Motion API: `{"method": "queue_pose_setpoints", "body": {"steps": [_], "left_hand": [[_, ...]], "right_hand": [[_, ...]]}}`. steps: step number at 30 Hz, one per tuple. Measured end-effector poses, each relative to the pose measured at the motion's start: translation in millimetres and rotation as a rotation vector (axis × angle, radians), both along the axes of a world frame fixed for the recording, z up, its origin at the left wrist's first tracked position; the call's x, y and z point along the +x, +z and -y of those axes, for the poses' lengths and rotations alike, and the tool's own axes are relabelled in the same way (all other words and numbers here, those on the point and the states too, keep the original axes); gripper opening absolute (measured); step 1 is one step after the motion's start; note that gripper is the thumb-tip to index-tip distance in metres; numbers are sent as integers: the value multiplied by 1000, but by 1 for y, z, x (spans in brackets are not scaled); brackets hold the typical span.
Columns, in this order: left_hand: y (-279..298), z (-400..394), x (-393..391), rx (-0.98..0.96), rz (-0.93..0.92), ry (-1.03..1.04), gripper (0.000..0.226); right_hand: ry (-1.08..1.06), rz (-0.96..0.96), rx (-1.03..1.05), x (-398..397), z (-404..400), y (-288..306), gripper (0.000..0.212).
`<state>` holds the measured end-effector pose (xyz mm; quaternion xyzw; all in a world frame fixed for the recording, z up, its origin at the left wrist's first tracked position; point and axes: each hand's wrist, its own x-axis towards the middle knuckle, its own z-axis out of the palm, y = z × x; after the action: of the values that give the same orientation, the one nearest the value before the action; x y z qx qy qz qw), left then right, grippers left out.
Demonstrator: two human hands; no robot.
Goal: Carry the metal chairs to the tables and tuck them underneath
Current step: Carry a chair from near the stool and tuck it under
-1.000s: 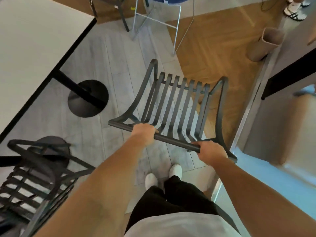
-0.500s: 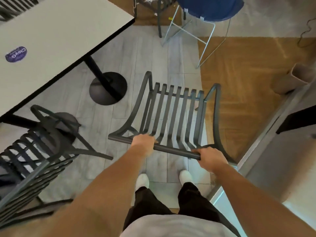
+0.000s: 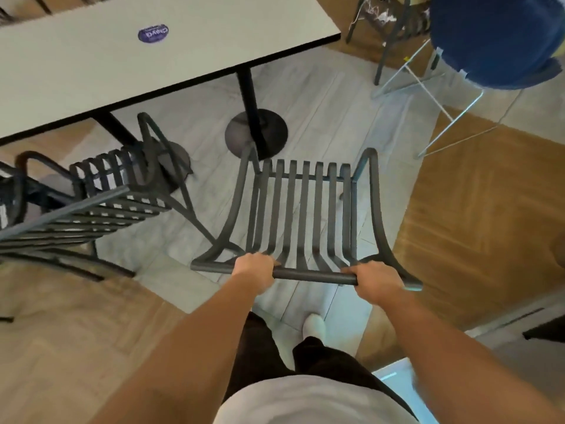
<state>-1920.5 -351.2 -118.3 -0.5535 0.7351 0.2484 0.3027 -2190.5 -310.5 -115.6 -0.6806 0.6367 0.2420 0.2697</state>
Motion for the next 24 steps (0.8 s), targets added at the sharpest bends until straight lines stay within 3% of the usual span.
{"method": "queue_pose_setpoints", "body": {"steps": [9, 14, 24], "left_hand": [[-4, -12, 10, 13, -22, 188, 54], [-11, 16, 19, 12, 1, 191, 60], [-20, 86, 16, -7, -42, 195, 43]], "right_hand": [[181, -35, -28, 9, 46, 5, 50], [197, -41, -21, 19, 80, 2, 48], [174, -105, -28, 24, 160, 6, 58]]}}
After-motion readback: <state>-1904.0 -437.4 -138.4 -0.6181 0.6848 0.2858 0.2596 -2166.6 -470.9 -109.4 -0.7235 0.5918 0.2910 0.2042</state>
